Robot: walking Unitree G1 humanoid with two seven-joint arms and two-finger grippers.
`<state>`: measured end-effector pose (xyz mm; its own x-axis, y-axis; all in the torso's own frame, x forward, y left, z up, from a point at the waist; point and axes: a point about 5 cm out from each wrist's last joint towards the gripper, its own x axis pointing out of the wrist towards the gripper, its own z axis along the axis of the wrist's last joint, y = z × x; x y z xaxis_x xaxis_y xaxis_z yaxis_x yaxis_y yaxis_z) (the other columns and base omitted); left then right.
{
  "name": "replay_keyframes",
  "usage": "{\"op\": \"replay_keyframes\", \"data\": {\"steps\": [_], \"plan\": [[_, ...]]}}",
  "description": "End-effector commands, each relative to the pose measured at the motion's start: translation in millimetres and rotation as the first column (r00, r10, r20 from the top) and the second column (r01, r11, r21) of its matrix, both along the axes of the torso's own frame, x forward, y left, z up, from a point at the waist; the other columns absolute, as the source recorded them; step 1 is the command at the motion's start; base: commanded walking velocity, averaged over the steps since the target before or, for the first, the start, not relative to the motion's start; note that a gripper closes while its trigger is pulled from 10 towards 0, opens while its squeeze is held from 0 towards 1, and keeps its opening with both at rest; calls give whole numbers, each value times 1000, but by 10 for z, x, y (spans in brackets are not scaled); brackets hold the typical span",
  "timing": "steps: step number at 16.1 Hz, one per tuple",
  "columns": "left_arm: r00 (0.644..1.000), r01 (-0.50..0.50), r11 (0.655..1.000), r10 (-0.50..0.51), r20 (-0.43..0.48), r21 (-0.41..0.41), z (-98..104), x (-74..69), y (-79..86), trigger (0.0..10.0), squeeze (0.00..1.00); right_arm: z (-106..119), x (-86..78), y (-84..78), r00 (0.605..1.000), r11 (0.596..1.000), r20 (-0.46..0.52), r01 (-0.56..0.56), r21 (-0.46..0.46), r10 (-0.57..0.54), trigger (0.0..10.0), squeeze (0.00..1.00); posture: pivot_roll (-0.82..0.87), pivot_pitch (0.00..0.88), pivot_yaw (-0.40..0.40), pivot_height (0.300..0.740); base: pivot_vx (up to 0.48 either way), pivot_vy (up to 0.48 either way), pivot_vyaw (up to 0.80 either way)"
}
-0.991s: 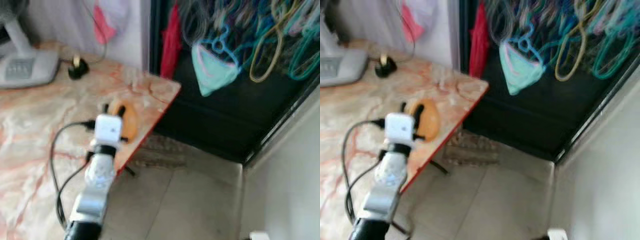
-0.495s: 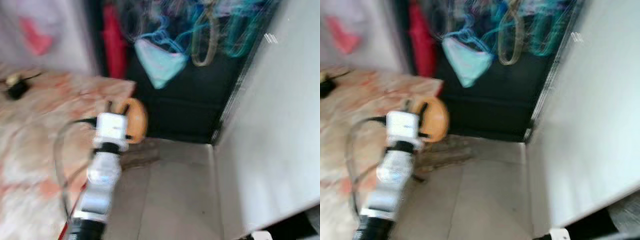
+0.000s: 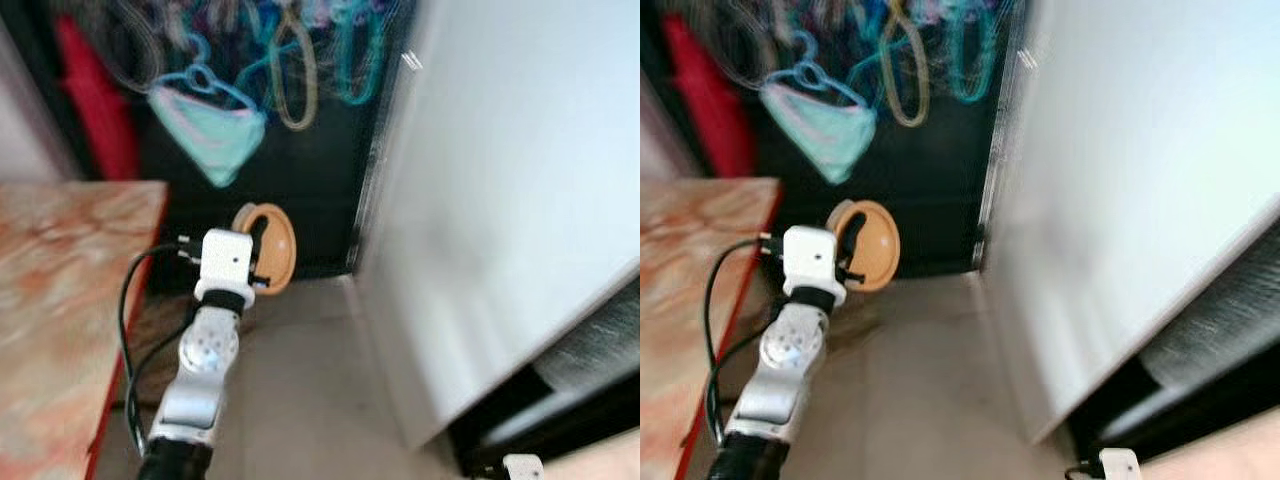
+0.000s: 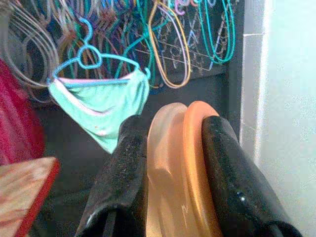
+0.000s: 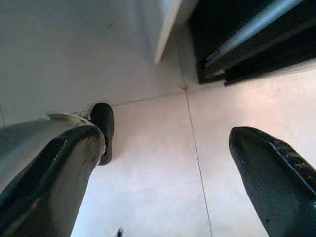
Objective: Restocking fridge
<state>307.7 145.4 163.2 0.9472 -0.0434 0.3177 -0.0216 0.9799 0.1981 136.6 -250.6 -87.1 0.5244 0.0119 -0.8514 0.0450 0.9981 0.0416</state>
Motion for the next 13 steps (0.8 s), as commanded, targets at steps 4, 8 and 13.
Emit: {"op": "replay_keyframes", "data": {"steps": [4,8,13], "plan": [[992,-85,994,78,-95,-74,-214,36,206,10000,0,-26,-98,-34,999,1000,-31,15,-7,-15,10000,0,10,93,-34,740,0,0,-763],[941,-136,981,86,-328,-135,-699,89,376,10000,0,-34,-98,-11,999,999,-26,33,-3,-33,10000,0,1,93,-14,740,0,0,-763],[755,-357,920,185,-629,-159,-1452,-239,759,10000,0,-52,-110,27,998,998,-26,61,1,-61,10000,0,-15,96,14,740,0,0,-763]]}}
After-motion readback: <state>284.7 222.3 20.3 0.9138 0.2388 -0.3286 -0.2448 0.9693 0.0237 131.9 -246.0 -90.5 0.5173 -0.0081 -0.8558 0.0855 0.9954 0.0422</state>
